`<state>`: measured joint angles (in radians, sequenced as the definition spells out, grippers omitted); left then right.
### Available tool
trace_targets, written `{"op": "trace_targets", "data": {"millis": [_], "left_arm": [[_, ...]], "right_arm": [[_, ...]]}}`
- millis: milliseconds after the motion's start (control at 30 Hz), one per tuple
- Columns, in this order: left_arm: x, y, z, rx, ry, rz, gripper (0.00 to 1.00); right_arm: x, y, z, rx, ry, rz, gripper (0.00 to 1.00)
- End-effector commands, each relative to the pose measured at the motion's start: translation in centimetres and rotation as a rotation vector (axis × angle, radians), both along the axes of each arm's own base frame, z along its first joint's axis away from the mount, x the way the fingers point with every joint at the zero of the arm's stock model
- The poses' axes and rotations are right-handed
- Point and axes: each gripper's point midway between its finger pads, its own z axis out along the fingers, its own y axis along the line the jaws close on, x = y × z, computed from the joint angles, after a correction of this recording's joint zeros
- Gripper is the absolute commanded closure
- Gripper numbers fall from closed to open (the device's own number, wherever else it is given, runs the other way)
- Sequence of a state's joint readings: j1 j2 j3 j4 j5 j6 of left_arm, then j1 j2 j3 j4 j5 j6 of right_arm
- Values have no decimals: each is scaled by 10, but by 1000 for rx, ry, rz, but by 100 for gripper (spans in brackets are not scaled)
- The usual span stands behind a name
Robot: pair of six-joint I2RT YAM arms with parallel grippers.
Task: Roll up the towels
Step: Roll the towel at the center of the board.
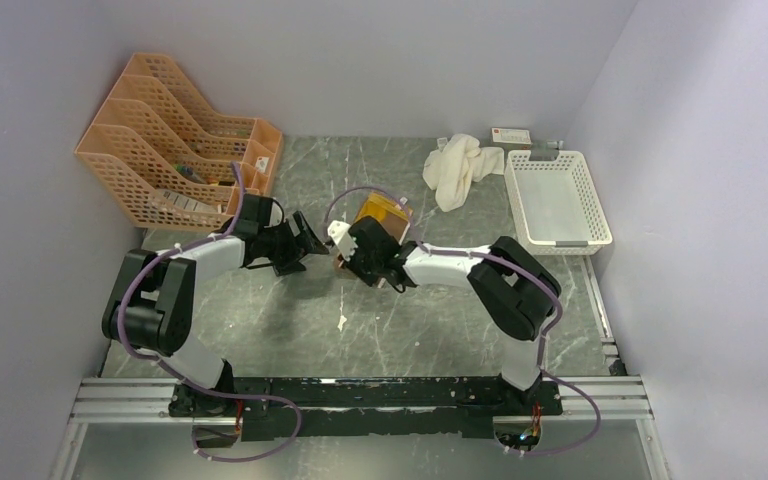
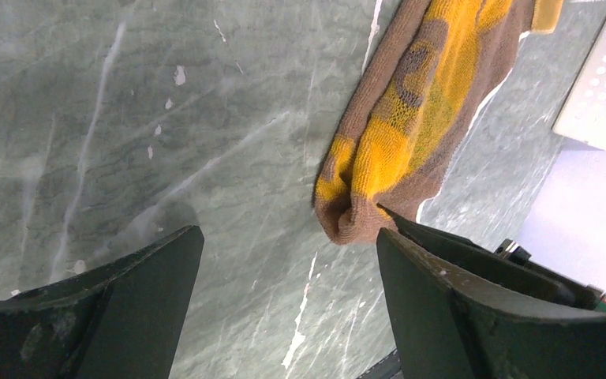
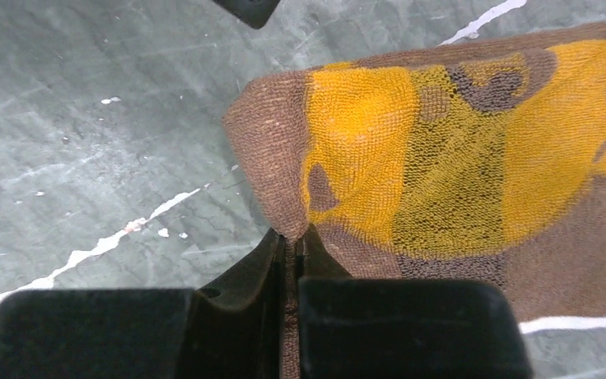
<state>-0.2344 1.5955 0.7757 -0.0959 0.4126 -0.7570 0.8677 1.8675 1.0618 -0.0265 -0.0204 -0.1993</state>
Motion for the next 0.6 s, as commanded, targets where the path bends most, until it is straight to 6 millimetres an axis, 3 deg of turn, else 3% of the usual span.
{"op": "trace_targets", "data": {"millis": [0,267,400,567], "left_arm": [[7,-1,10,-10,-56,-36,7],[12,-10,24,-66,-113,-63,8],[13,-23,29,-87,-140,-106,6],[15,-44,34,-73,-193,-166,7]], "right_arm": [[-11,3,-3,99,195,-12,100],[-22,5,15,324,564,-6,100],[-24,4,20,379,660,-20,100],[-10,-4,30,434,703,-89,100]]}}
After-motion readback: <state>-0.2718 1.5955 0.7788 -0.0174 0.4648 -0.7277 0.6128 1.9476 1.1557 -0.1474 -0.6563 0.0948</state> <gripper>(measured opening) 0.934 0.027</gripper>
